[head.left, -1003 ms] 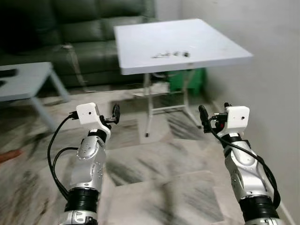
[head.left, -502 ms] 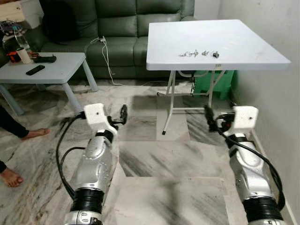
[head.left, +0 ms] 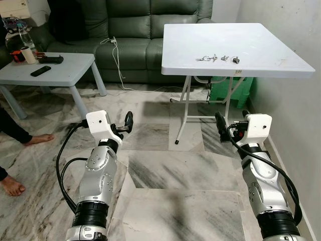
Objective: Hang keys on a hook
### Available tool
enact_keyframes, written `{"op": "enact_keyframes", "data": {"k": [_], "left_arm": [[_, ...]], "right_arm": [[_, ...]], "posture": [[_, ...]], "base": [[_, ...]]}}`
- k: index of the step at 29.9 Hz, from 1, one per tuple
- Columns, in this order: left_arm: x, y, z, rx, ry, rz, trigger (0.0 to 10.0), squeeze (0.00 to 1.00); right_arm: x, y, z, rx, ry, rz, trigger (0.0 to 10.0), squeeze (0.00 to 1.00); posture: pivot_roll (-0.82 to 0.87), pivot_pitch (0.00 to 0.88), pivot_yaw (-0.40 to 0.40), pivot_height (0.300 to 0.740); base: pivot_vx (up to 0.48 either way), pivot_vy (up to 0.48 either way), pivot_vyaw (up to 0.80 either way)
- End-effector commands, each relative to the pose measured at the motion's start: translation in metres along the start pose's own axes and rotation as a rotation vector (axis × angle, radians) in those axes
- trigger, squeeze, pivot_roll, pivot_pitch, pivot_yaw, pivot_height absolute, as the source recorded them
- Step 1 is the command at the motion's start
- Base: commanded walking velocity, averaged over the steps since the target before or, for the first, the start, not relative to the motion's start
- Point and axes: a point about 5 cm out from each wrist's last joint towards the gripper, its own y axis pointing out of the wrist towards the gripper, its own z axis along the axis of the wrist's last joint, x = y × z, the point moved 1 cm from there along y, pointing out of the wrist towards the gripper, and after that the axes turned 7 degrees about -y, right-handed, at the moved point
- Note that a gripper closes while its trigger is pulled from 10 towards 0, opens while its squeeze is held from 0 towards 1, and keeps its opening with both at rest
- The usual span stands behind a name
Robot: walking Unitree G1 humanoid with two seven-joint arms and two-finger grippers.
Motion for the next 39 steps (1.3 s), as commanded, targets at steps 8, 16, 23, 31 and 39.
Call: {"op": "enact_keyframes", "data": {"k": [8, 16, 23, 31, 39], "left_arm": [[0.0022, 0.0011, 0.0067, 0.024, 0.007, -0.012, 10.0, 0.00], [0.0024, 0.0014, 0.0067, 0.025, 0.003, -0.012, 10.0, 0.00], [0.0033, 0.0009, 0.0057, 0.022, 0.003, -0.015, 10.0, 0.00], [0.0031, 0.0014, 0.0062, 0.023, 0.001, -0.014, 10.0, 0.00], [0.0030, 0.0007, 0.0067, 0.026, -0.006, -0.012, 10.0, 0.00]], "right_arm": [[-0.0004, 0.0007, 0.0050, 0.020, -0.001, 0.015, 10.0, 0.00], [-0.0010, 0.0007, 0.0052, 0.021, -0.001, 0.020, 10.0, 0.00], [-0.0006, -0.0001, 0.0055, 0.022, -0.001, 0.020, 10.0, 0.00], [-0.0006, 0.0003, 0.0056, 0.021, 0.000, 0.023, 10.0, 0.00], [-0.0016, -0.0003, 0.0057, 0.021, 0.003, 0.025, 10.0, 0.00]], "posture": [[-0.02, 0.000, -0.032, 0.740], [-0.02, 0.000, -0.034, 0.740], [-0.02, 0.000, -0.034, 0.740], [-0.02, 0.000, -0.036, 0.740], [-0.02, 0.000, -0.037, 0.740]], "base": [[0.302, 0.000, 0.00], [0.362, 0.000, 0.00], [0.367, 0.000, 0.00], [0.368, 0.000, 0.00], [0.369, 0.000, 0.00]]}}
